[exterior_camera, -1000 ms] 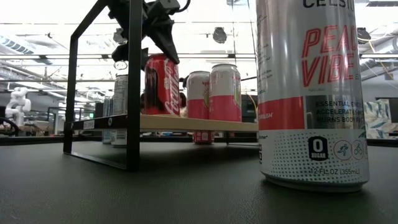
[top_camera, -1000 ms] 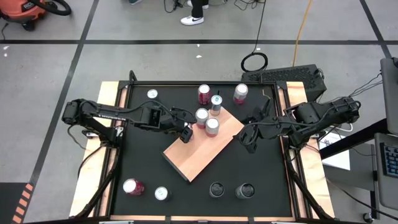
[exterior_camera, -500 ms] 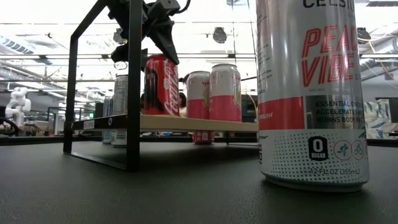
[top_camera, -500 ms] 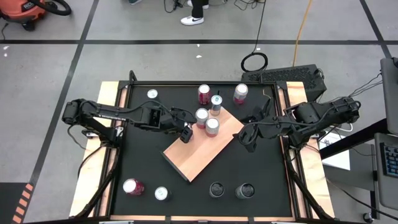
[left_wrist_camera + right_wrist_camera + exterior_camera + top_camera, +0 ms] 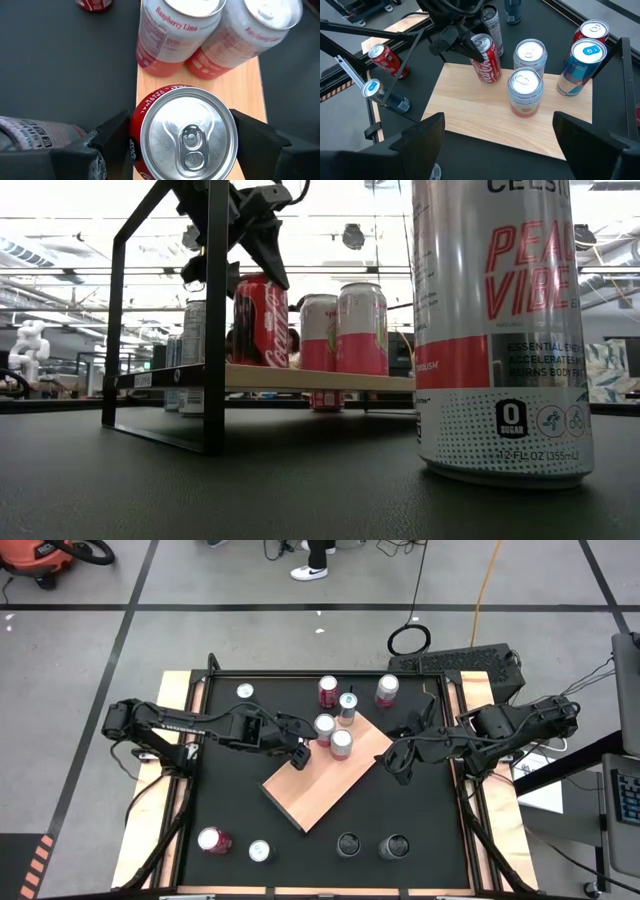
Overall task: Place canned beverage on shelf
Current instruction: Put the top right red white soda can on the shelf
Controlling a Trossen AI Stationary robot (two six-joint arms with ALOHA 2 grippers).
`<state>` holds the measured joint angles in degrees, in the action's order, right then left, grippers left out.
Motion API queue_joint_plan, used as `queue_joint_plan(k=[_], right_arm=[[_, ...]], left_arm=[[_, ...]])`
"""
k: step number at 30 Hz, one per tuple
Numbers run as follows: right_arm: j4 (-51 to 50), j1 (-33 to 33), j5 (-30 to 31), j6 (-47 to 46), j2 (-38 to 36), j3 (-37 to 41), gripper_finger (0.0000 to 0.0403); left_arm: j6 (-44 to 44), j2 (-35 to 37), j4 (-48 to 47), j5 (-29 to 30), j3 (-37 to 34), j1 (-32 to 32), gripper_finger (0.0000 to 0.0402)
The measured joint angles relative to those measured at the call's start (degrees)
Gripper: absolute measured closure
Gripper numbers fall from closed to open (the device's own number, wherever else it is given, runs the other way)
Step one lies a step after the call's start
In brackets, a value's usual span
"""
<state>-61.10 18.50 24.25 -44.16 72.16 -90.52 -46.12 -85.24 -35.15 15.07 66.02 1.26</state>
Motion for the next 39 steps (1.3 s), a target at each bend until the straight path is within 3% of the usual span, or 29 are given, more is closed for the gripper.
queue_joint_plan(k=[29,39], right_arm=[[0.0,0.0,1.7,0.3,0.0,-0.1,0.0053],[0.0,0.0,1.7,0.2,0.0,-0.1,0.0053]], left_arm=[[-1.6,-0.6,0.4,0.4,-0.1,0.0,0.0121],[-3.1,-0.6,0.4,0.5,0.0,0.0,0.0074]])
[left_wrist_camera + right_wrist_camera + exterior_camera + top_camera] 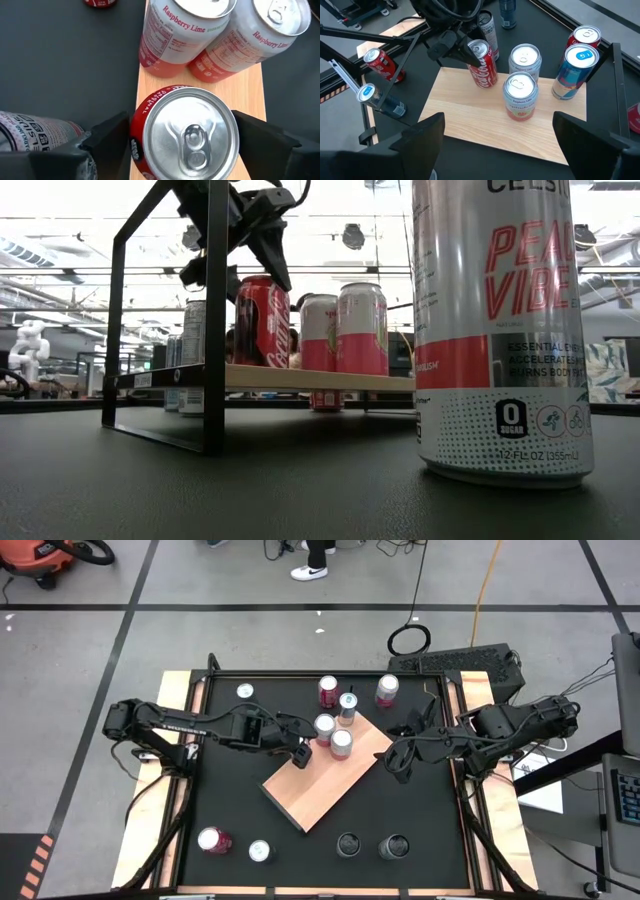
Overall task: Place canned beverage on shelf
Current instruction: Put the top right red white soda can on the shelf
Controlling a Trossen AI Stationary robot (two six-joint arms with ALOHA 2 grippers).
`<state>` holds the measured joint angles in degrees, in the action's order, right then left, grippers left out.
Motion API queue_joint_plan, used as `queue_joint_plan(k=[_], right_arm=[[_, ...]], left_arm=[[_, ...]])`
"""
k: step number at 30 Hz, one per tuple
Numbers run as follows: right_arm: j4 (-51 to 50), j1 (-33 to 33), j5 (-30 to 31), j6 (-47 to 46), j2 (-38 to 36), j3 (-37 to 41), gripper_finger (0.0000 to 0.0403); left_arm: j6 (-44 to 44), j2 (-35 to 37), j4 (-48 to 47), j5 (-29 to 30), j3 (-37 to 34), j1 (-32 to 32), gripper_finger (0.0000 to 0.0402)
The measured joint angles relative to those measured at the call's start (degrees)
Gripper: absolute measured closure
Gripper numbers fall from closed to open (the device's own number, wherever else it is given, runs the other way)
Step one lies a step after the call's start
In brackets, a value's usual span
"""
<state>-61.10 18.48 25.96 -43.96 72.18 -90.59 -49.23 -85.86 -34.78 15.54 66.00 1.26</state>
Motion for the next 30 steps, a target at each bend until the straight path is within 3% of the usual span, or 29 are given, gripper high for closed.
queue_joint_plan(k=[30], right_arm=[[0.0,0.0,-0.2,-0.3,0.0,0.1,0.0053]], left_arm=[[0.0,1.2,-1.9,-1.3,3.0,-0.1,0.0063]])
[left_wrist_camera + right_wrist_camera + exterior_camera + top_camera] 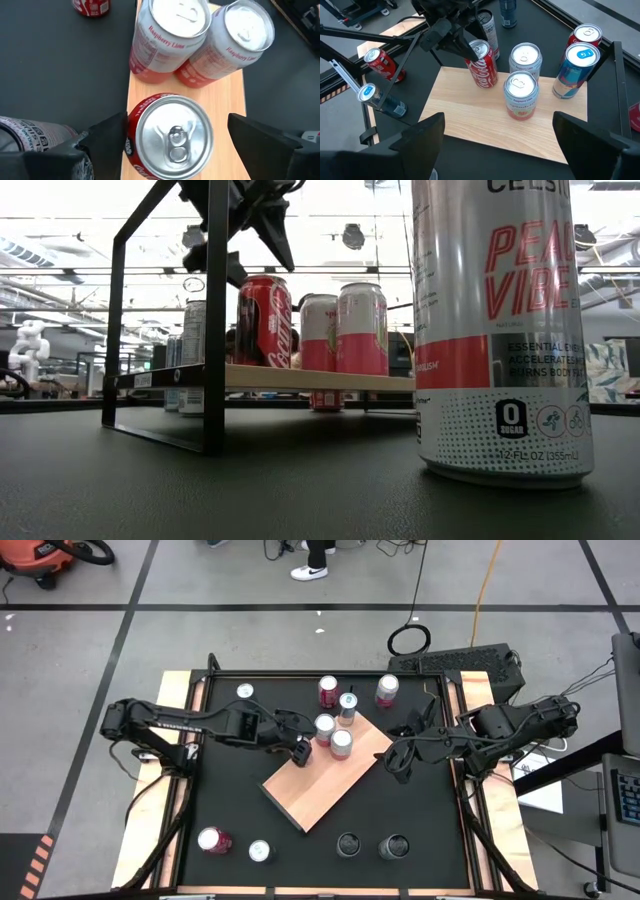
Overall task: Place canned beverage on shelf
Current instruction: Put the top right red white soda can on the shelf, then put the top red white soda can on the shelf aligned with the other red white soda can
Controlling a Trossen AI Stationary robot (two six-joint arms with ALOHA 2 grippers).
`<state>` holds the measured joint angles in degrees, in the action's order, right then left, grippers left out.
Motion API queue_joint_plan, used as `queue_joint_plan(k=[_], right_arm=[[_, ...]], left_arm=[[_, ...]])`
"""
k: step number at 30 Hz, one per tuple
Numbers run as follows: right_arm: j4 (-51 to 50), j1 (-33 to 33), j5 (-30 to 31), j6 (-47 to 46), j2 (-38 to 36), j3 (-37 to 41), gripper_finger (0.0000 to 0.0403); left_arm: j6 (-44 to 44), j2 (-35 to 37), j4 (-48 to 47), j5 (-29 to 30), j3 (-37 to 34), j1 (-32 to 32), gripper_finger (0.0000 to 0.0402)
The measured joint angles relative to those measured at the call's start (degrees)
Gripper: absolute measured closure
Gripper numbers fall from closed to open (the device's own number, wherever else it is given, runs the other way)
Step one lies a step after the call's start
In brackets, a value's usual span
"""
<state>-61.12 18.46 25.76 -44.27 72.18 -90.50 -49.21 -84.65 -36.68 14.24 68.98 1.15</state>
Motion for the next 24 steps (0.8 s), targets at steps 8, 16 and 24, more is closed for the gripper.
queue_joint_plan(k=[8,16,24], right_arm=[[0.0,0.0,0.0,0.0,0.0,0.0,0.0053],[0.6,0.0,1.9,0.9,0.0,0.0,0.0053],[7.9,-0.6,3.0,7.3,0.0,0.0,0.0053]], left_arm=[[0.0,2.9,-2.2,0.8,0.9,-0.3,0.0063],[-0.1,8.2,-2.5,1.0,0.9,-0.7,0.0063],[-0.2,11.5,-2.4,0.8,0.9,-0.1,0.0063]])
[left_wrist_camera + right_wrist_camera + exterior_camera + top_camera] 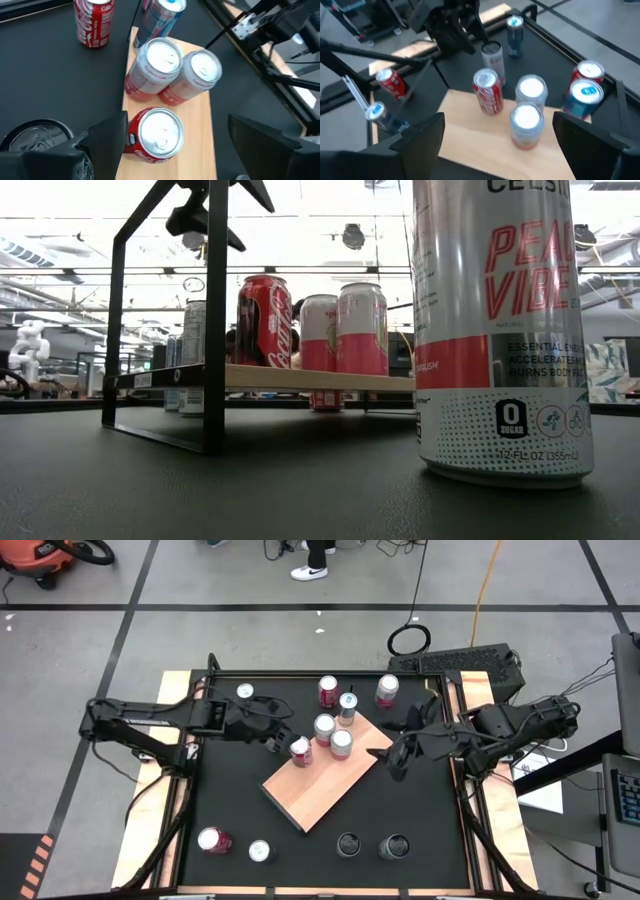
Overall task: Place canned beverage on shelf
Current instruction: Put the top red white soda can on the shelf aligned with the other red white soda can
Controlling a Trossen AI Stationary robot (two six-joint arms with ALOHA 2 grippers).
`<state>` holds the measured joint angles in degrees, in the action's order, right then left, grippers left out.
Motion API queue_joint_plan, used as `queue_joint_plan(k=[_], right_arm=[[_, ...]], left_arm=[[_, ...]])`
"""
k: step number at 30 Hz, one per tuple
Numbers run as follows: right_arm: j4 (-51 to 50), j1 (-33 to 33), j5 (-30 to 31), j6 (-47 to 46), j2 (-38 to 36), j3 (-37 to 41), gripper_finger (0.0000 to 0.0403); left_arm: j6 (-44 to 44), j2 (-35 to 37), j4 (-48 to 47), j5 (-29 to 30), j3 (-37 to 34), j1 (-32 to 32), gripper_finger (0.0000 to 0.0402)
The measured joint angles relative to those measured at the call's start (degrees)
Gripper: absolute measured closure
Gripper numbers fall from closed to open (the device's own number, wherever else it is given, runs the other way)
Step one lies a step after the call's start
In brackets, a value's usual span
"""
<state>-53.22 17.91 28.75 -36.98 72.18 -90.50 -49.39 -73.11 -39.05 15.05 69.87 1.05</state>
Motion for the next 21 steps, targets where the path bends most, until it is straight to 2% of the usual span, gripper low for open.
queue_joint_plan(k=[9,14,21], right_arm=[[10.3,-3.7,-0.3,3.7,0.0,0.0,0.0053],[17.5,-7.2,-0.5,7.3,0.0,0.0,0.0053],[21.4,-14.6,-7.5,9.3,0.3,-1.2,0.0053]], left_arm=[[0.4,2.9,3.2,3.8,0.0,3.1,0.0063],[3.6,3.8,3.8,7.3,0.0,4.4,0.0063],[5.3,4.7,3.7,6.5,-0.1,4.4,0.0063]])
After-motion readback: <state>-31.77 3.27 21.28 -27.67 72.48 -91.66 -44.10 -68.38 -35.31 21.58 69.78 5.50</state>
